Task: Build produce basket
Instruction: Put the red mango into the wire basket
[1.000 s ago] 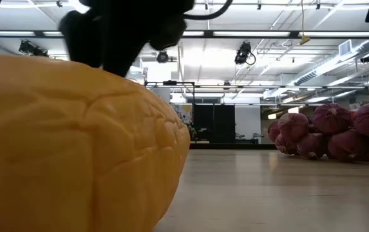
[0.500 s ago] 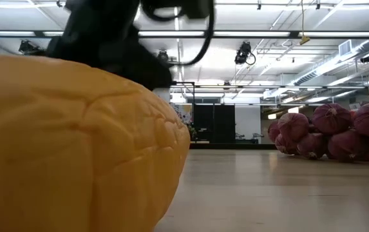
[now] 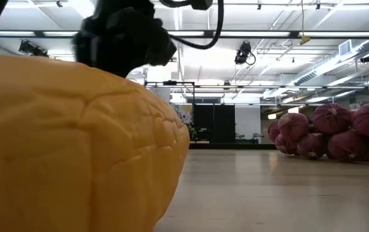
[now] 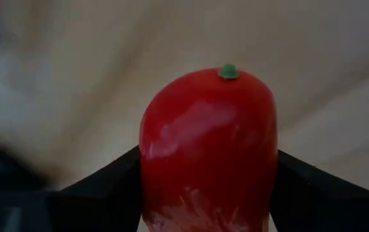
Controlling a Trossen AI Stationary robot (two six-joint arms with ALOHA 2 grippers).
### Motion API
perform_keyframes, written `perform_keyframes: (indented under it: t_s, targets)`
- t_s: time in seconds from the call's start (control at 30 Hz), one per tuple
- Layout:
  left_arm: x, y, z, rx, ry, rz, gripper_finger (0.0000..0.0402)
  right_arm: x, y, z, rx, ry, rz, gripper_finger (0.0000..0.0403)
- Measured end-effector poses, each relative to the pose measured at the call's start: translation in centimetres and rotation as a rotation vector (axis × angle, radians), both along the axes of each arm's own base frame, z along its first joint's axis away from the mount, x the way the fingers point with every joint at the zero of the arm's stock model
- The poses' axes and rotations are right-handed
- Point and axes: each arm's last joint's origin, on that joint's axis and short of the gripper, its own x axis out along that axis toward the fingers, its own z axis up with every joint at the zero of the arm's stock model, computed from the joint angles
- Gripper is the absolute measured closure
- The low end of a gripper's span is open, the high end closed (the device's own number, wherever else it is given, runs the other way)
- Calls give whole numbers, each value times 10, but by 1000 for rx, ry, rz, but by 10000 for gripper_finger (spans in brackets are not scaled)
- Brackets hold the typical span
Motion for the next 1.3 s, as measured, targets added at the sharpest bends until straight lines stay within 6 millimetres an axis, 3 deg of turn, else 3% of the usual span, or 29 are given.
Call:
perform_keyframes:
  t_s: [0.17, 0.5, 0.63, 0.8, 1.03, 1.3]
  targets:
    - [3, 55, 40, 69, -57, -117, 129, 6, -7, 0, -8, -24, -85, 123]
    - [-36, 170, 109, 254, -173, -55, 127, 20, -21, 0, 38, -33, -245, 123]
    - [-54, 205, 124, 305, -176, -14, 125, 25, -26, 0, 40, -37, -280, 123]
    - [-73, 247, 127, 317, -153, 75, 125, 29, -32, 0, 38, -29, -304, 123]
    - [-93, 292, 114, 333, -135, 252, 123, 33, -38, -1, 56, -15, -353, 123]
    - [-101, 291, 117, 321, -88, 267, 121, 37, -43, -1, 62, -13, -392, 123]
